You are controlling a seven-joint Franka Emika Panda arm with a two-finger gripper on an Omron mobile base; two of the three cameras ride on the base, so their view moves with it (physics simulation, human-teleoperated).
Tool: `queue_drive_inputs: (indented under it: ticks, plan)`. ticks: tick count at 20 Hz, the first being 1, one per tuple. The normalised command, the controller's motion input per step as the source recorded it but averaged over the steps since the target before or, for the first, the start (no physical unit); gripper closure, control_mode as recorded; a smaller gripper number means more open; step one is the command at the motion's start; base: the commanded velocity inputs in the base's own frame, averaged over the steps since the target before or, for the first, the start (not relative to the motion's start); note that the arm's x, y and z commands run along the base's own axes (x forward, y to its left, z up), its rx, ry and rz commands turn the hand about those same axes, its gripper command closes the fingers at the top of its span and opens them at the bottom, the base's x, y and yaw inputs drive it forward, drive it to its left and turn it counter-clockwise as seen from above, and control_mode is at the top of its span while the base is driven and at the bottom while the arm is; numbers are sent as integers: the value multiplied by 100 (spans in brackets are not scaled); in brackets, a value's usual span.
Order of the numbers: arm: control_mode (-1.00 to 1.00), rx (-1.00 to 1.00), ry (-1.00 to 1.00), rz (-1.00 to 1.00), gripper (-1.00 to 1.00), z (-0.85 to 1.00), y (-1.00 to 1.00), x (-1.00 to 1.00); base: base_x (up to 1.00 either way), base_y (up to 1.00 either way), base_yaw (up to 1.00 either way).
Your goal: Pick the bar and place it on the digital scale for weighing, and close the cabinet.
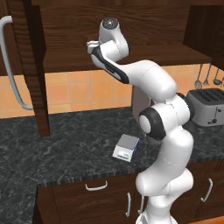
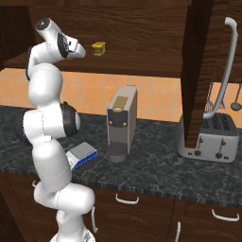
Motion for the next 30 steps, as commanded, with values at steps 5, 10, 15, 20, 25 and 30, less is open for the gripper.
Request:
queue_drive_inputs:
  ticks: [5,10,15,20,25,30]
  plan:
    - [-100,0,0,0,100,-7,1,-10,0,0,0]
    - [-100,12,-5,-2,100,-5,0,-95,0,0,0]
    - [-100,20,-17,-2,100,-10,0,-100,0,0,0]
    - [-100,15,0,3,100,-49,-21,-100,0,0,0]
    - [-100,2,2,14,100,-78,-52,-100,0,0,0]
    - [-100,0,2,30,100,-90,-74,-100,0,0,0]
